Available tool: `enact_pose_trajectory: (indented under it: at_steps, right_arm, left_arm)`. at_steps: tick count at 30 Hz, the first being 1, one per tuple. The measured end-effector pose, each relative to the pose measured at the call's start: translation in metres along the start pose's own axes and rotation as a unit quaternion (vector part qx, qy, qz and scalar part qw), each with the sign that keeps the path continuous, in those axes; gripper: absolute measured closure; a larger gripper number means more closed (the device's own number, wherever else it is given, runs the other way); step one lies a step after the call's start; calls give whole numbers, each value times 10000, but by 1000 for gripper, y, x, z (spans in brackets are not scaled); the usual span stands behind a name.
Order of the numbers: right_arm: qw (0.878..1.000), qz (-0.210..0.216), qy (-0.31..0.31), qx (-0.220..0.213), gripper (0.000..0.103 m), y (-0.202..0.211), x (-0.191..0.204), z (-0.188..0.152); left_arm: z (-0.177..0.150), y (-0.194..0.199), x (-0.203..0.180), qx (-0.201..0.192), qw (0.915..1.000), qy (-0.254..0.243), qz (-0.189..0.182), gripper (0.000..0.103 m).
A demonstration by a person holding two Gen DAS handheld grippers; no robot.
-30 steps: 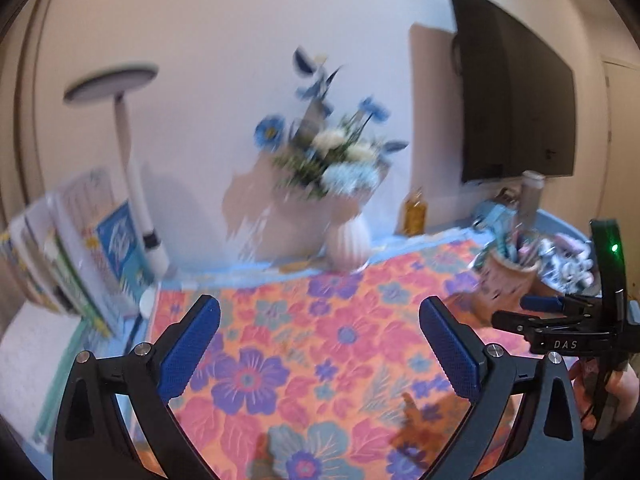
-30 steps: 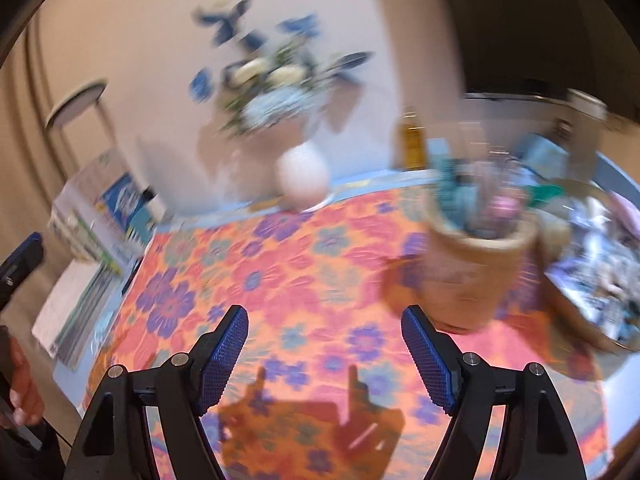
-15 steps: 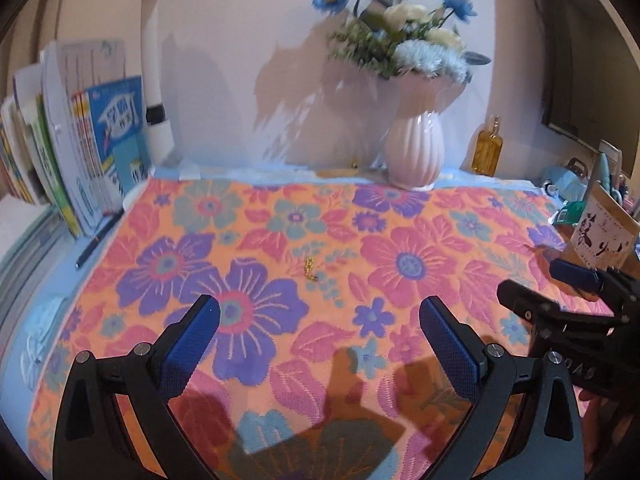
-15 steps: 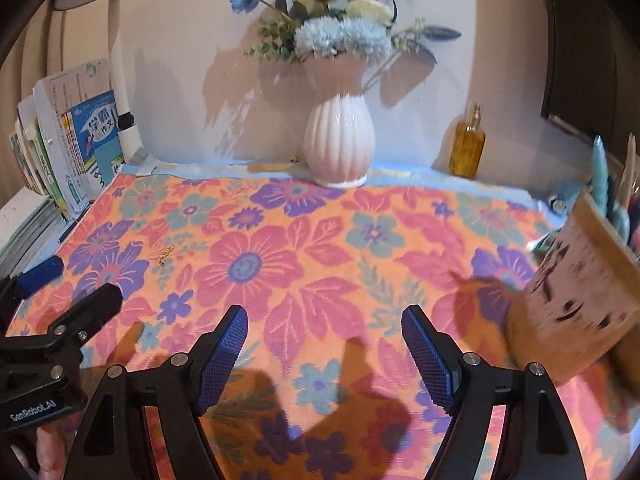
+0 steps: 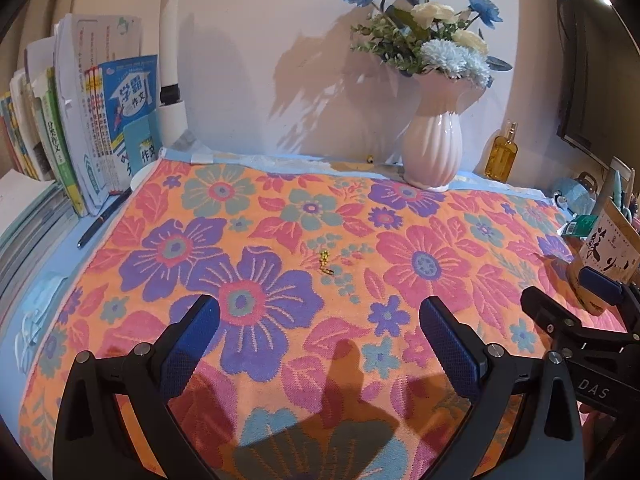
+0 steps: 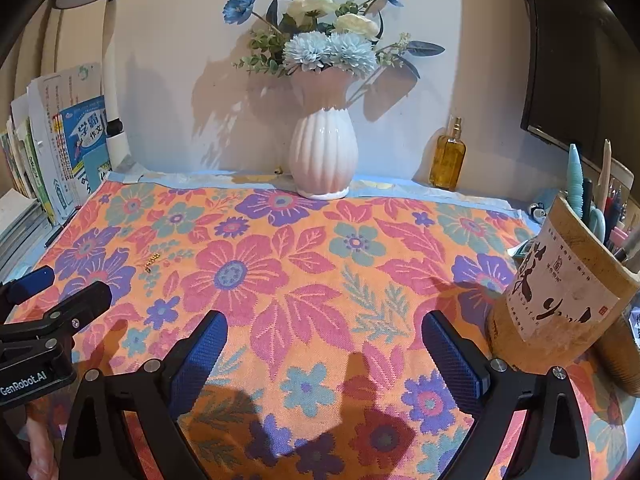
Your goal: Organize soft objects
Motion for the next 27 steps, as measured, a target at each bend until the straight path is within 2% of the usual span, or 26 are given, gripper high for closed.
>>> enact_pose_trajectory:
  at_steps: [27]
  right_arm:
    - [10000, -37, 8, 30, 1, -1, 3, -2]
  left_arm:
    - [0, -5, 6, 148, 9998, 21, 91, 3]
Point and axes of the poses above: each gripper's, at about its wrist camera, not at the fingertips, and y roughly against the way its jaws point, x to its left, z to its top, the point moved 4 cm from there along -y, roughly the way its jaws point, and after that the axes turned 10 degrees about -z, right-handed, at the moved point
